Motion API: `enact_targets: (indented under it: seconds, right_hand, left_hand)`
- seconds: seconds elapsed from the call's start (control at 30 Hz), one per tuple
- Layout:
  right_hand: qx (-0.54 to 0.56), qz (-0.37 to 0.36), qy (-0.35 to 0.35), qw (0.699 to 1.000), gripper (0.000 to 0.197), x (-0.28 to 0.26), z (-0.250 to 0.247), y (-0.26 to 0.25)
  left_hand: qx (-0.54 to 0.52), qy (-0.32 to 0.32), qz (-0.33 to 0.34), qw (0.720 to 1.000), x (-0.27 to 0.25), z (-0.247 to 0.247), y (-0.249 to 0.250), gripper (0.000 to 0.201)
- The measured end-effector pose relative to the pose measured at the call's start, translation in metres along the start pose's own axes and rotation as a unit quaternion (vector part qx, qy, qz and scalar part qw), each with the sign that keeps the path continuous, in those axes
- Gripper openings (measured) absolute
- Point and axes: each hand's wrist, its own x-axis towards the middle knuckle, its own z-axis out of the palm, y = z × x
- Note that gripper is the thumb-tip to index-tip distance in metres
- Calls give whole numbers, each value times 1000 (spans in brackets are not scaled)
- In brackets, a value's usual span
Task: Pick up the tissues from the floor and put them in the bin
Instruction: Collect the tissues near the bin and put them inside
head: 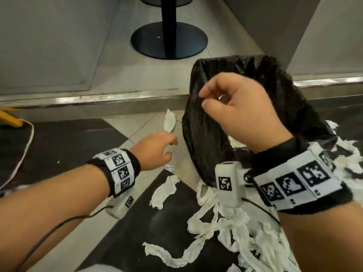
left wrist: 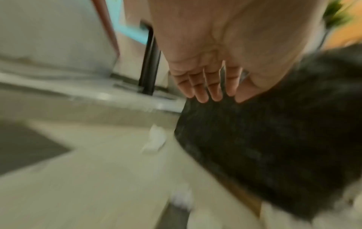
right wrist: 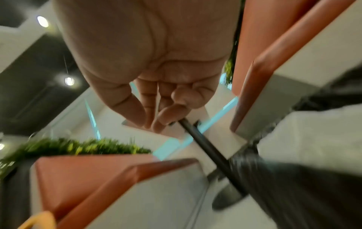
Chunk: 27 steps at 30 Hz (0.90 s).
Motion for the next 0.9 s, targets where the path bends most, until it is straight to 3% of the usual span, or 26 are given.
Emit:
enact_targets:
  seconds: [0.13,0.2,0.27,0.37,0.47,0.53,0.63,0.77,0.9]
  right_hand:
    - [-48,-6,-161,986,13,-27,63,5]
    - [-74,-9,-221,972,14,-39,82,14]
    - [-82,3,-255,963,14,-46,92,23]
    - [-72,43,-259,962,14,-48,99,39]
    - [-41,98,-243,964,14,-46,108,52]
    - [-17,122,-233,964,13,-42,117,55]
    - [-8,131,-223,966,16,-23,143,55]
    - [-100,105,-250,957,31,22,201,72]
    - [-193,120,-297,928,37,61,257,99]
  left_hand:
    - [55,-186,-12,981,-20,106,-40,76]
    - [77,-213,-12,974,-21,135,-42,89]
    - [102,-218,-20,970,-23,148,-44,86]
    - [145,-194,24,970,-32,153,-48,73]
    - [127,-231,14,965,-44,155,-55,45]
    - [105,-192,15,976,-47,159,-60,29]
    - [21,-164,-33,986,-49,140,-59,38]
    - [-70,-131,-95,984,-73,103,-64,23]
    - [-100,-121,-147,977,-125,79,-84,47]
